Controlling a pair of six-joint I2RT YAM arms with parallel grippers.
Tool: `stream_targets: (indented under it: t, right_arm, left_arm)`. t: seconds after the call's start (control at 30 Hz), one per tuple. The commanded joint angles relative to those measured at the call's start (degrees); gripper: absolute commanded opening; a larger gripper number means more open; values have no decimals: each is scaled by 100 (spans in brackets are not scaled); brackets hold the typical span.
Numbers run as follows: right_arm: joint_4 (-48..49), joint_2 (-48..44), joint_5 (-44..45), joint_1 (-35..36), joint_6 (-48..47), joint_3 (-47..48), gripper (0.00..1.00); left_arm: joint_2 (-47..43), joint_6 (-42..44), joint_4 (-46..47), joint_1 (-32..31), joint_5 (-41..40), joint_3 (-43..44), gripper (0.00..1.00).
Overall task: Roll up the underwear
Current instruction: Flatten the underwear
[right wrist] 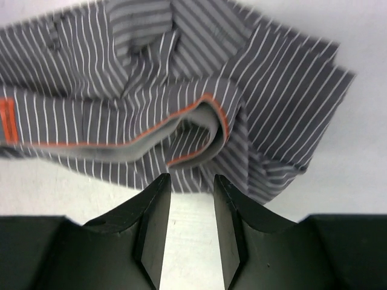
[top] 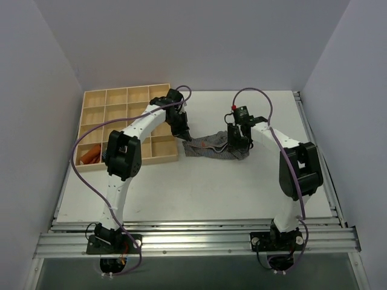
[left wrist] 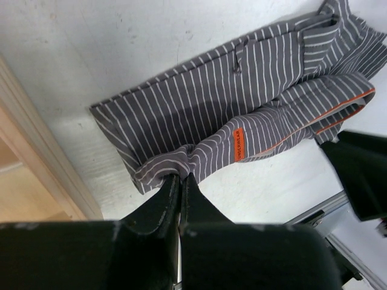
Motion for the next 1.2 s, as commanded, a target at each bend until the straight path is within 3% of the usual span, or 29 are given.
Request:
stream_targets:
  t: [0.0,0.1,0.73,0.83,0.97,1.17]
  right_arm:
    - [280,-446,-348,109,189,-519,29]
    - [474,-403,-524,136,426,-590,28]
    - [35,459,978,215,1710,43,26]
    - [-26,477,1197,215,1728,104,21]
    - [-149,354,1400,197,1552,122,0]
    - [-1001,-340,1865,110,1044,394,0]
  left_arm:
    - [133,-127,-86,79,77,479,2]
    - [212,-74,-139,106,112,593,2]
    - [484,75,-297,150,244,892,2]
    - [519,101,-332,159,244,927,2]
    - [511,128,-402,159,270,997,2]
    - [169,102,-674,159,210,1261,2]
